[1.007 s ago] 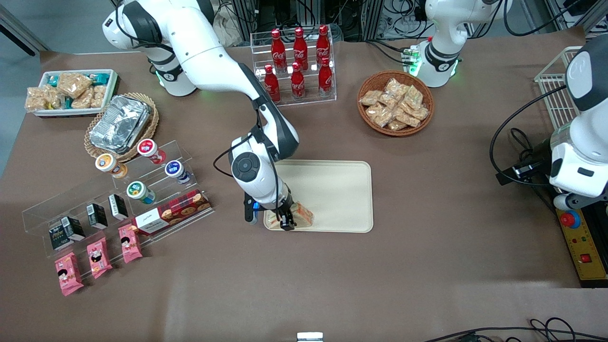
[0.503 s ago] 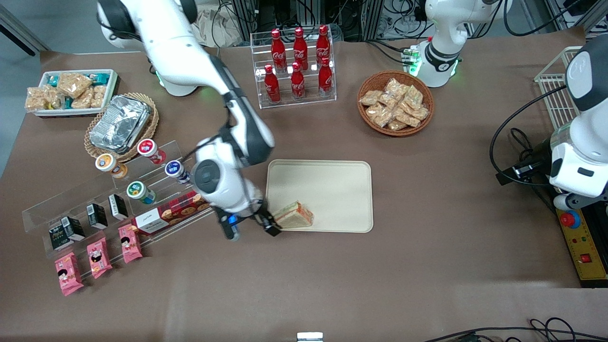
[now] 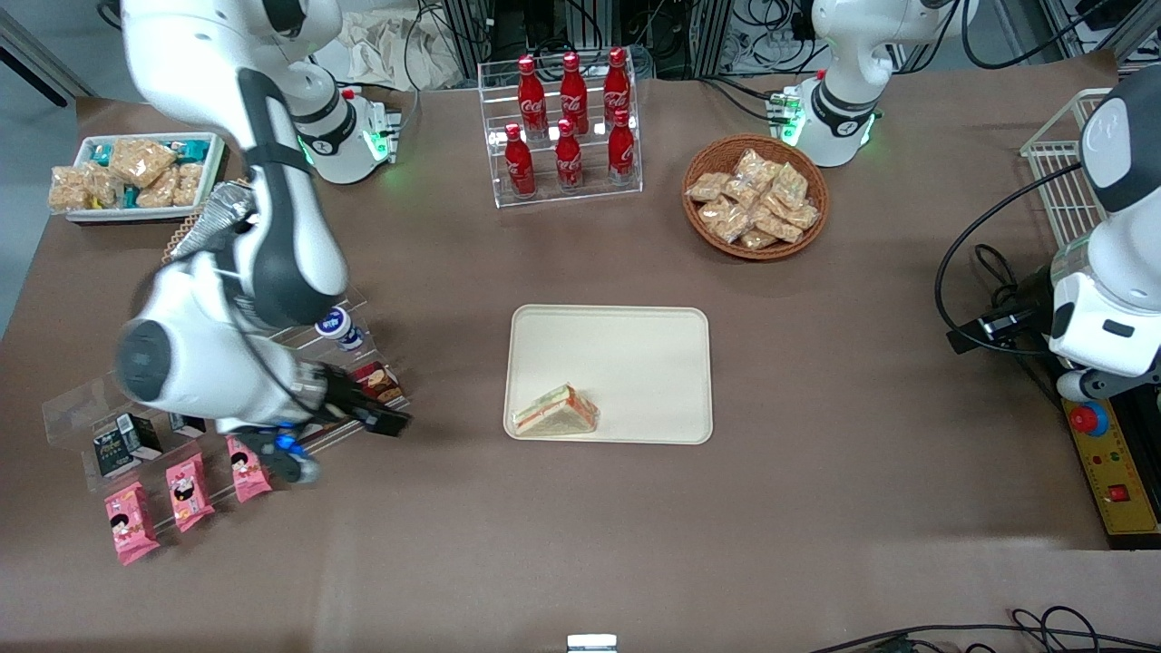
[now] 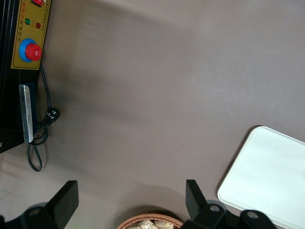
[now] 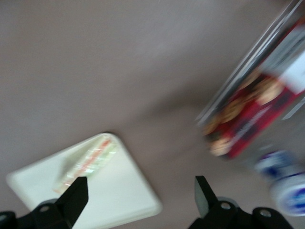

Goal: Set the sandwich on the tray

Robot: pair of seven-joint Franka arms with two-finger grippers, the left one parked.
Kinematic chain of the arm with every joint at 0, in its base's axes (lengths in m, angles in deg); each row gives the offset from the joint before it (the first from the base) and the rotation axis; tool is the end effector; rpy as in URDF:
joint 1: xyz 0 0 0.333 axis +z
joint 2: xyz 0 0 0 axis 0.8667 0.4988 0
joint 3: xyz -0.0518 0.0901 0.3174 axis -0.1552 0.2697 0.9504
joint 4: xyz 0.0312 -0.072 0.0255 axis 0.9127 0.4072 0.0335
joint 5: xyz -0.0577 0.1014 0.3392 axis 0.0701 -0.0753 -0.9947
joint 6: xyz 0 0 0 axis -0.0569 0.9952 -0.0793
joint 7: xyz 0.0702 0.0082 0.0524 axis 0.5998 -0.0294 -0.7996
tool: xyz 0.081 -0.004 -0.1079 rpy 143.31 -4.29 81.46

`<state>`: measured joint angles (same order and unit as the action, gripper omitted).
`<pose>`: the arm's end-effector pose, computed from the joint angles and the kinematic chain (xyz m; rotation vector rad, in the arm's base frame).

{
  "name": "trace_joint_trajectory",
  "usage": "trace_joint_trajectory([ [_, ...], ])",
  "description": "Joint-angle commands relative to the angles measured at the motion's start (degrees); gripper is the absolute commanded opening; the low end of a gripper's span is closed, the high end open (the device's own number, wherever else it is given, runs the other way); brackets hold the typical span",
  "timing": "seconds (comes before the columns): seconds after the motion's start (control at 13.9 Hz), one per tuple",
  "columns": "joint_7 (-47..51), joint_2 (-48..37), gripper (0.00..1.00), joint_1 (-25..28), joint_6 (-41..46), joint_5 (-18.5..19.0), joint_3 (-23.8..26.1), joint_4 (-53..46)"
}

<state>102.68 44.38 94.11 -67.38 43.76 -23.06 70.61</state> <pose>0.6274 0.1579 0.4419 -2.8720 0.6784 0.2267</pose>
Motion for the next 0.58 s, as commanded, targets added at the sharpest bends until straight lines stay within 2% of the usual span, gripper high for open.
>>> trace_joint_trajectory([
  [0.0,-9.82,-4.35,0.99,-1.06,5.07,1.97,-4.67,1.14],
  [0.29,-21.86,-8.23,0.99,-5.44,8.51,6.89,-6.71,0.79],
  [0.5,-23.47,-8.58,0.99,-12.29,11.67,7.24,-3.21,0.35],
])
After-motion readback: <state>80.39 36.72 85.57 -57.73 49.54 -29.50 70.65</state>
